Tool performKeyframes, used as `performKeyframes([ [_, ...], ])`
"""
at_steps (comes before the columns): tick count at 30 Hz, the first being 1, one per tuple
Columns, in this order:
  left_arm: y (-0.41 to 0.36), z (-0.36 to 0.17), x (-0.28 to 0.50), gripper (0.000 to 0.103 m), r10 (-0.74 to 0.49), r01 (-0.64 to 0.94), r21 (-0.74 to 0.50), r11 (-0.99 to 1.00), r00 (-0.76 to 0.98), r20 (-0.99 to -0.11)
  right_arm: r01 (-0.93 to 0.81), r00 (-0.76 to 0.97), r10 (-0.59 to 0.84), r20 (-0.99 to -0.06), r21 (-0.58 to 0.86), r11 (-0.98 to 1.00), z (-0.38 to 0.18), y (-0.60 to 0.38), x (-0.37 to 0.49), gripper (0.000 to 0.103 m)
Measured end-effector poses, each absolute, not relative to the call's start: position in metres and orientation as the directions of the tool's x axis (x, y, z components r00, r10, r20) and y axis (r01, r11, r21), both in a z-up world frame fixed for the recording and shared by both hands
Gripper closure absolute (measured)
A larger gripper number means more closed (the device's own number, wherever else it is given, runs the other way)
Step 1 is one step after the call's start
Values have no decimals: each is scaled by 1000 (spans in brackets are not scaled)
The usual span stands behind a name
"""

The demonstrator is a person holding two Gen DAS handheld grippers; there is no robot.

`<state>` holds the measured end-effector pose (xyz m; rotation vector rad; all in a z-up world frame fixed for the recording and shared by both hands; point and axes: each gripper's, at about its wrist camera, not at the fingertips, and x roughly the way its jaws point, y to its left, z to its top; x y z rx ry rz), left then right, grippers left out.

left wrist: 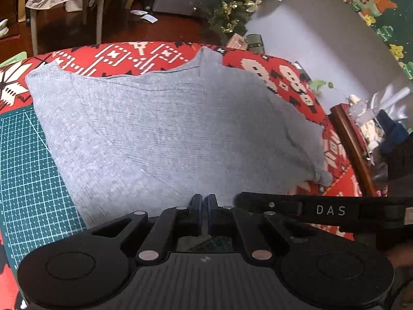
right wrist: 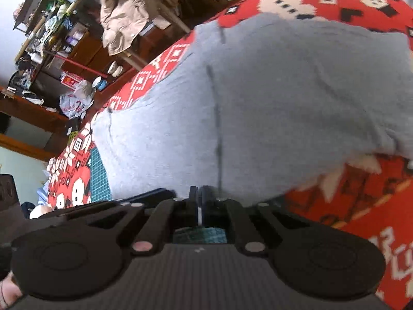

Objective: Fold clothes

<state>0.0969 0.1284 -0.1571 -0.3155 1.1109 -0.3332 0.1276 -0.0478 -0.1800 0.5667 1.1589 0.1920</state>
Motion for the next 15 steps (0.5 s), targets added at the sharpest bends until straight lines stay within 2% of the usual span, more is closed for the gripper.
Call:
performKeyframes([
  [1, 128, -154, 95, 99, -412, 106, -407, 907, 409, -814, 142, 400, 413, -818, 501, 854, -177, -50, 126, 94],
  [4, 135, -143, 91, 99, -394, 60, -412, 909, 445, -804, 130, 417, 415, -809, 505, 853, -164, -53, 123, 94],
  [9, 177, -122, 91, 99, -314, -99, -432, 897, 545, -778, 76, 435, 454, -778, 534, 842, -136, -43, 134, 94],
  [15, 238, -119, 105, 99, -225, -253, -457, 852, 612, -758, -44, 401, 528, -749, 560, 827, -126, 18, 181, 94],
])
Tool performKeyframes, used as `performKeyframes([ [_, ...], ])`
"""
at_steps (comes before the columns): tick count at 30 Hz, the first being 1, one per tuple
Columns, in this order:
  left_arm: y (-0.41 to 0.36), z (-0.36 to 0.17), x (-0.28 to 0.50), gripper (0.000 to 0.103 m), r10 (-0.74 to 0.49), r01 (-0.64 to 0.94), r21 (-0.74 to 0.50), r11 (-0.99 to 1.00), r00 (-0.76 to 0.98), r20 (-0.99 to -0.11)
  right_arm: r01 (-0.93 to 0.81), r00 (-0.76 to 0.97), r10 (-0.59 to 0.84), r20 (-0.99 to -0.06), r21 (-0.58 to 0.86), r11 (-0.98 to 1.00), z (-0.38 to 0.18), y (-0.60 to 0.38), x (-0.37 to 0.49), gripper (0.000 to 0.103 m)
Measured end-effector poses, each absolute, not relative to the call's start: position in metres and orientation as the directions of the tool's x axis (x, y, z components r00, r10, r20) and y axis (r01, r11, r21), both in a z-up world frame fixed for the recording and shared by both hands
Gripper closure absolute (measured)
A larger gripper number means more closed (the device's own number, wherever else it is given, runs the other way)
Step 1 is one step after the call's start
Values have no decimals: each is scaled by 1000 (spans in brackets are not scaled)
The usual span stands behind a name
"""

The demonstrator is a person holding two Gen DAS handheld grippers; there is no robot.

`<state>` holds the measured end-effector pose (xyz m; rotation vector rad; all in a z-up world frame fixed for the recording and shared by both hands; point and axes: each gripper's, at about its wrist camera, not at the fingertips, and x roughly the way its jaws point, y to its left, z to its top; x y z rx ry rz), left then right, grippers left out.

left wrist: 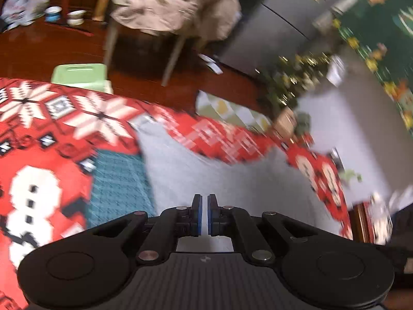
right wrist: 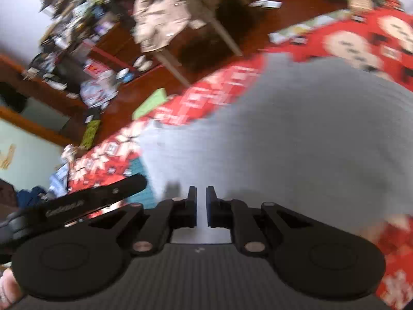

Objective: Fold clothes

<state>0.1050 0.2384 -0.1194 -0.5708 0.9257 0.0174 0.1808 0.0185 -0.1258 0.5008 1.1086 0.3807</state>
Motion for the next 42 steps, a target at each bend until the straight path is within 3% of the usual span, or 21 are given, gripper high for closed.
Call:
performKeyframes([
  [11, 282, -161, 146, 102, -257, -275, -494, 825, 596, -761, -164, 284, 537, -794, 511, 844, -155, 111, 250, 94],
  [14, 288, -170, 150, 102, -274, -274, -517, 811, 603, -749, -150, 277, 534, -799, 514, 845, -172, 109, 254, 101],
  [27, 307, -162, 167, 102, -240, -261, -495, 828, 634, -735, -186, 289, 543, -789, 510, 840, -167, 127, 283, 101],
  [30, 308, -155, 162, 102, -242, -265, -509, 819, 645, -725, -166, 312, 534, -786, 509, 845, -161, 122, 281, 98],
  [31, 307, -151, 159, 102, -248, -265, -518, 813, 648, -721, -160, 319, 531, -785, 507, 847, -159, 120, 280, 93],
  [42, 260, -150, 104, 102, -332, -234, -536, 811, 570, -752, -198, 284, 496, -820, 456, 868, -146, 100, 214, 93],
])
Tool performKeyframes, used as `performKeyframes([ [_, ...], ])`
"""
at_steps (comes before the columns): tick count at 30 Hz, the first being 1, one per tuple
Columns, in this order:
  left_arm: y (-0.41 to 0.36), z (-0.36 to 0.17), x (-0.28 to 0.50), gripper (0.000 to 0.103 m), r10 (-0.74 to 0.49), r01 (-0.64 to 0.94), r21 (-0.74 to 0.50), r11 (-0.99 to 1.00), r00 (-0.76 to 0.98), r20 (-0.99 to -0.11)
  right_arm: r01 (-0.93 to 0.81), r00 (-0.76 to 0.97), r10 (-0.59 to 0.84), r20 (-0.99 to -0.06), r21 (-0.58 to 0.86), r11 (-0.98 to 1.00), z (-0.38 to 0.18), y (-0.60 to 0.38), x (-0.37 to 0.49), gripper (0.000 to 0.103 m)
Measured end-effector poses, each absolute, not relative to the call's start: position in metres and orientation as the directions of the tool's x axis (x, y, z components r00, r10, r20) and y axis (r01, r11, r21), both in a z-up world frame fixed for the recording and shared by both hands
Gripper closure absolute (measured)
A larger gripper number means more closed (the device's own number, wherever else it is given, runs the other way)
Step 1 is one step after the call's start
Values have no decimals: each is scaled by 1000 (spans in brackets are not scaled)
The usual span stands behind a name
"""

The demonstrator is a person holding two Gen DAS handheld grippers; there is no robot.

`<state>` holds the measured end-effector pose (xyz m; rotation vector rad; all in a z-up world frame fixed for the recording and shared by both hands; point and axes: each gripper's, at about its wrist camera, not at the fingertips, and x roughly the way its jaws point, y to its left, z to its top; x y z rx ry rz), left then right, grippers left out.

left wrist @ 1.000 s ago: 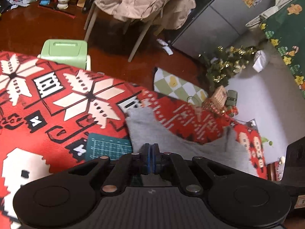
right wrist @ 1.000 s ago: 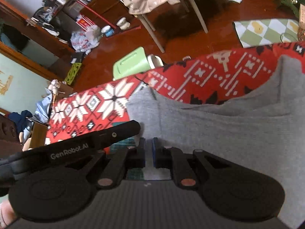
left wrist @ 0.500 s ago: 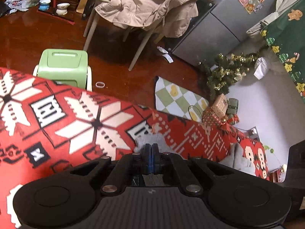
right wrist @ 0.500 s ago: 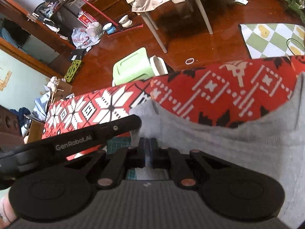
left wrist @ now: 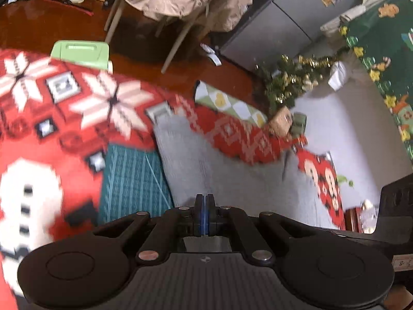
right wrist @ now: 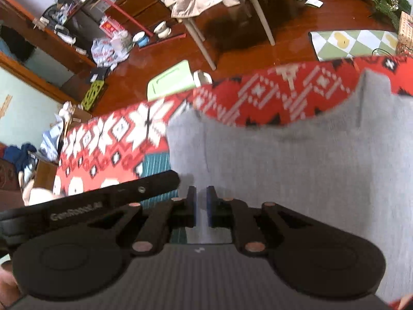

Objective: Fold clothes

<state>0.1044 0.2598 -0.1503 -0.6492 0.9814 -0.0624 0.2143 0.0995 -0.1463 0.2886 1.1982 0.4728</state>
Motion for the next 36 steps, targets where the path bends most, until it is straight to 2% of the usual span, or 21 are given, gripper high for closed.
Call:
performKeyframes([
  [12, 207, -171, 44, 102, -357, -192, -486, 853, 465, -810, -183, 228, 454, -862, 420, 889, -162, 65, 131, 95],
  [17, 196, -166, 31, 102, -346, -198, -470, 860, 452, -822, -162, 224, 439, -870, 411, 897, -159, 50, 111, 93],
  [27, 187, -146, 45, 101, -286, -177, -428, 886, 518, -806, -215, 367, 407, -836, 350, 912, -137, 49, 125, 92],
  [31, 183, -162, 49, 99, -274, -185, -391, 901, 456, -847, -247, 346, 367, -863, 293, 924, -150, 54, 129, 94],
  [36, 176, -158, 40, 89, -267, -171, -371, 913, 437, -859, -272, 332, 345, -878, 261, 926, -150, 43, 106, 93],
])
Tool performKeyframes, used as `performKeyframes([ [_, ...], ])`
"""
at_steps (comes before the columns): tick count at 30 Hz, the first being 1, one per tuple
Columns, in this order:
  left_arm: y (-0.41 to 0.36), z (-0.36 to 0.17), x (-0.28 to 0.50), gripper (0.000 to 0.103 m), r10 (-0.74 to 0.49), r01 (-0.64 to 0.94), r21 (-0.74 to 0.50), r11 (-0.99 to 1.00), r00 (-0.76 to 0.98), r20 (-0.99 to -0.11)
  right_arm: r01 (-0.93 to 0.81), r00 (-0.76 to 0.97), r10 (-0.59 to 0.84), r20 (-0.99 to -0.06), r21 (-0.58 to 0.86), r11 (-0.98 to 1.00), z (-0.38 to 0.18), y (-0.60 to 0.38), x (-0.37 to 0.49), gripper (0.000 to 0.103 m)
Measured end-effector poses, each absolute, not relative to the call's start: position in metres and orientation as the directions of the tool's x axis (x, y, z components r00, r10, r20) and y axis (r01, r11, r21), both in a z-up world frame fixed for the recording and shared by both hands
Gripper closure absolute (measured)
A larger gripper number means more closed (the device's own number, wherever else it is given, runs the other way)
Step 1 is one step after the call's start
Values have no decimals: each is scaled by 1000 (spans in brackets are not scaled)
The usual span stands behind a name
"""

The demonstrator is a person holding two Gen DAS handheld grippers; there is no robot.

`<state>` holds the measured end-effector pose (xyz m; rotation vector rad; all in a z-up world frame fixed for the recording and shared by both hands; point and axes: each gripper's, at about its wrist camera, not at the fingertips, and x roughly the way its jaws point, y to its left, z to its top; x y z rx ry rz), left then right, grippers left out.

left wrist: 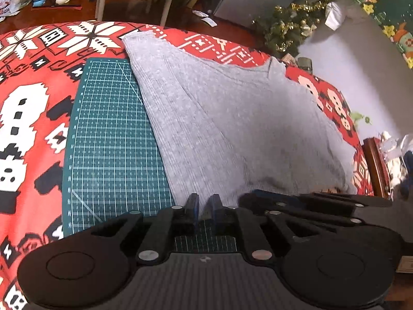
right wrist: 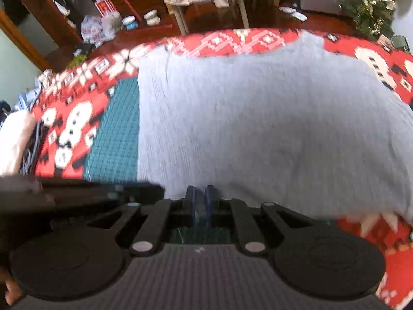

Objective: Fold clothes

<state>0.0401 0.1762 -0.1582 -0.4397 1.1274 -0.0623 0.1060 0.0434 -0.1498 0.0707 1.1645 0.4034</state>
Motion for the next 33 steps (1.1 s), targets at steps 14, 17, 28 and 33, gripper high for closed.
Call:
performKeyframes([
  [14, 140, -80, 25, 43, -167, 150, -97, 984, 580, -797, -377, 448, 323, -834, 152, 914, -75, -10, 66, 24],
  [17, 133, -66, 30, 39, -138, 174, -37, 984, 619, -773, -418, 495, 308, -813, 89, 904, -58, -15, 69, 15],
  [28, 125, -26, 40, 8, -47, 185, 150, 971, 767, -640, -433, 660, 197, -725, -153, 888, -8, -18, 81, 1],
  [33, 126, -18, 53, 8, -31, 127, 92, 988, 737, -675, -437, 685, 156, -712, -230, 870, 7, -12, 83, 1],
])
